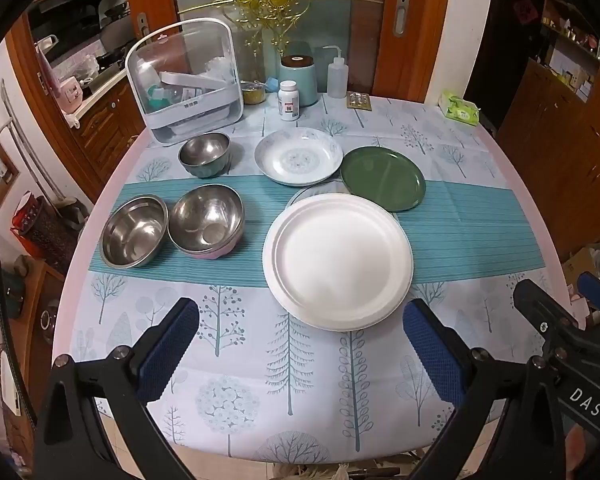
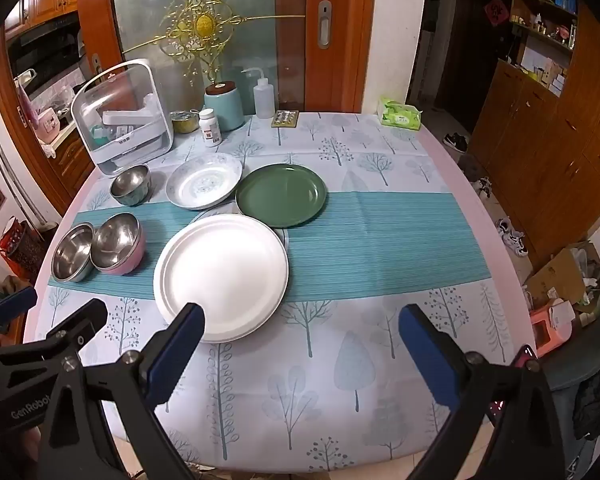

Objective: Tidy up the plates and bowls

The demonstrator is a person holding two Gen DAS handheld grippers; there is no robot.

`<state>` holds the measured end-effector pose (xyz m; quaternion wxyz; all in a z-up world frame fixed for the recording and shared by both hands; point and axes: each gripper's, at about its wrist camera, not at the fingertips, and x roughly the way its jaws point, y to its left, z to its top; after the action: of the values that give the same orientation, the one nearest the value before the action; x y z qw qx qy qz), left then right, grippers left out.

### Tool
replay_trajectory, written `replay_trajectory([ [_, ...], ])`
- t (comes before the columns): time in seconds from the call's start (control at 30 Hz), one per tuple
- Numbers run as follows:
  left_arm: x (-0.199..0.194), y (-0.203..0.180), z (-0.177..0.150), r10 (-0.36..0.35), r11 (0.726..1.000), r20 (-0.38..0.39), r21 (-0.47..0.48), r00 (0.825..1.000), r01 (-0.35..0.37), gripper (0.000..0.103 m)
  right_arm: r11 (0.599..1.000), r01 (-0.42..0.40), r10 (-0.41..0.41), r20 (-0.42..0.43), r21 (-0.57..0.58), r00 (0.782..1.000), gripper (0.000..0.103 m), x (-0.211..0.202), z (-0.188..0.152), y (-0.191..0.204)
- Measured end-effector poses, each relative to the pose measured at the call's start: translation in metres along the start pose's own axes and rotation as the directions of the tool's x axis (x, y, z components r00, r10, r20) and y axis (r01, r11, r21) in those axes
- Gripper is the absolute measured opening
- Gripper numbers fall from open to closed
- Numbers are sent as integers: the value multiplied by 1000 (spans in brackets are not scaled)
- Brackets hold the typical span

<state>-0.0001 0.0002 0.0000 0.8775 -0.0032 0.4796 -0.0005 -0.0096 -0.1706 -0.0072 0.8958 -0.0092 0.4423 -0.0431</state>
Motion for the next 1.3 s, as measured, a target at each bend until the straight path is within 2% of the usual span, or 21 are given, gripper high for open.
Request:
replay_trajectory([
  [0.37, -1, -2, 2, 11, 1000, 10, 10, 1000, -11, 100, 1000, 0, 0, 3, 6, 1000, 99, -3, 3, 0],
  [0.77, 2, 2, 1, -13, 1000, 6, 3, 1000, 13, 100, 1000, -7, 7, 13, 6, 1000, 99, -3, 3, 2],
  [0.97, 0, -1, 4, 8, 1000, 31, 22, 999, -8, 100, 1000, -10, 10, 21, 9, 1000, 99, -2, 3, 0],
  [1.3, 3, 0, 7, -15, 1000, 14, 13, 1000, 15, 100, 1000, -9, 9, 23, 9, 1000, 99, -2, 3, 0],
])
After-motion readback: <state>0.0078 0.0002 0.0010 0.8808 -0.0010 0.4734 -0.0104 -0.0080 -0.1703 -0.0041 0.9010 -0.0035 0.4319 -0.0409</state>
